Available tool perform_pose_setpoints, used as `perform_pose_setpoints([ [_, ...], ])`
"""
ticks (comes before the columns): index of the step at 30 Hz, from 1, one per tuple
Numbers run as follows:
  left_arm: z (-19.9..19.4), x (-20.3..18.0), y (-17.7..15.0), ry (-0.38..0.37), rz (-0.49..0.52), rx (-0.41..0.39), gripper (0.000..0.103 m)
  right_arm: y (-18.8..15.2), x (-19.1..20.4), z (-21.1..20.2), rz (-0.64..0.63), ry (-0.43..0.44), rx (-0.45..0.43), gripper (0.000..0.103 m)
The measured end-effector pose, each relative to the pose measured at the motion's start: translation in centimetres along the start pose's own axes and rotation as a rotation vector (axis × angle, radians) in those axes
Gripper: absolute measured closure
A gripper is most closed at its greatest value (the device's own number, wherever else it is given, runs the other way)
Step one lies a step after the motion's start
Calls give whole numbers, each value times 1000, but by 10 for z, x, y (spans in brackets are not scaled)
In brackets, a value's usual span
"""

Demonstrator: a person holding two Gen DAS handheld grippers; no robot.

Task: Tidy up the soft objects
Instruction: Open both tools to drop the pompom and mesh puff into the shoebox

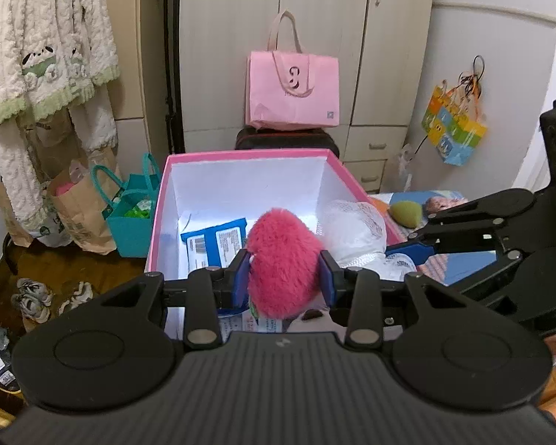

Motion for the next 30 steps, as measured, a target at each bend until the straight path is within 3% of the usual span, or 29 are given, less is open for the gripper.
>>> perform_pose_setpoints([
  [4,7,1,-6,20,23,30,65,-4,1,7,-52,-76,16,53],
  [12,14,4,-14,64,54,78,64,-8,6,12,-100,-118,21,53],
  [16,15,8,-14,95,46,85,61,-12,7,10,-133,-160,17,36],
  [24,-3,0,-18,78,31,76,47,-17,3,-26,-119,-159,-70,31],
  [30,-31,-16,-16,33,12,60,44,-23,-2,-63,-90,-155,-115,31],
])
Point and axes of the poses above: each gripper's, at about its wrist camera, not at the fingertips, and z roughly the way its jaws point, x to its left, y to its top, the point moved 5 cm from there along z, roughly the way its jaws point, and after that the axes turned 9 degrees about -y, right-handed, at the moved point
